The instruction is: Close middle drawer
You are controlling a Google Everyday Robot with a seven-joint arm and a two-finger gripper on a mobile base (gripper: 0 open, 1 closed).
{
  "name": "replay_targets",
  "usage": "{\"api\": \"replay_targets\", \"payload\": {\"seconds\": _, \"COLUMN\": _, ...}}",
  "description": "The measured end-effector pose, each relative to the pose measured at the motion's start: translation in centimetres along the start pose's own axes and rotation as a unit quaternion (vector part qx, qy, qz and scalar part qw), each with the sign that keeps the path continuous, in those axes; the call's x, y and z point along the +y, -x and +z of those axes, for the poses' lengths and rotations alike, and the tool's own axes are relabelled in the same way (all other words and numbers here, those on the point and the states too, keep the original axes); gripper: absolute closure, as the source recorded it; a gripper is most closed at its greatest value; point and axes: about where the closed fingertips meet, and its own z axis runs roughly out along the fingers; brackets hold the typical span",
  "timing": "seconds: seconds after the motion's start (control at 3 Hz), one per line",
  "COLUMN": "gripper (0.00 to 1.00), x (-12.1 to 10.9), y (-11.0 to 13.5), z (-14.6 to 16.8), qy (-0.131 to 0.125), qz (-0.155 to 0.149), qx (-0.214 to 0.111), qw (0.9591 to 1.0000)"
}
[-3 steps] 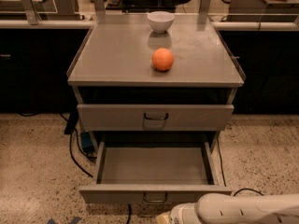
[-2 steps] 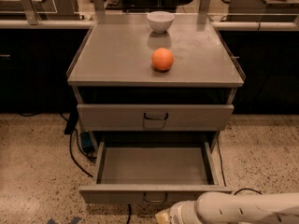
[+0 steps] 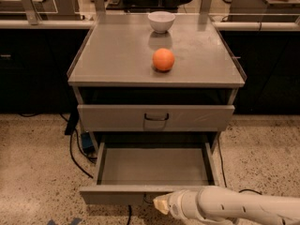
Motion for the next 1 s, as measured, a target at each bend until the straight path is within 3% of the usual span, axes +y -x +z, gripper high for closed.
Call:
{"api": "replay_targets", "payload": {"seconds": 0.67, "gripper": 1.00, "x": -1.3, "y": 0.7, "z": 0.0, "qy": -0.015, "qz": 0.006, "qx": -0.013, "qw": 0.9998}}
{"api": "replay_targets", "payload": {"seconds": 1.0, "gripper": 1.00, "x": -4.8, "y": 4.0, "z": 1.7, "qy": -0.053, "qz": 0.004, "qx": -0.039, "qw": 0.9978}}
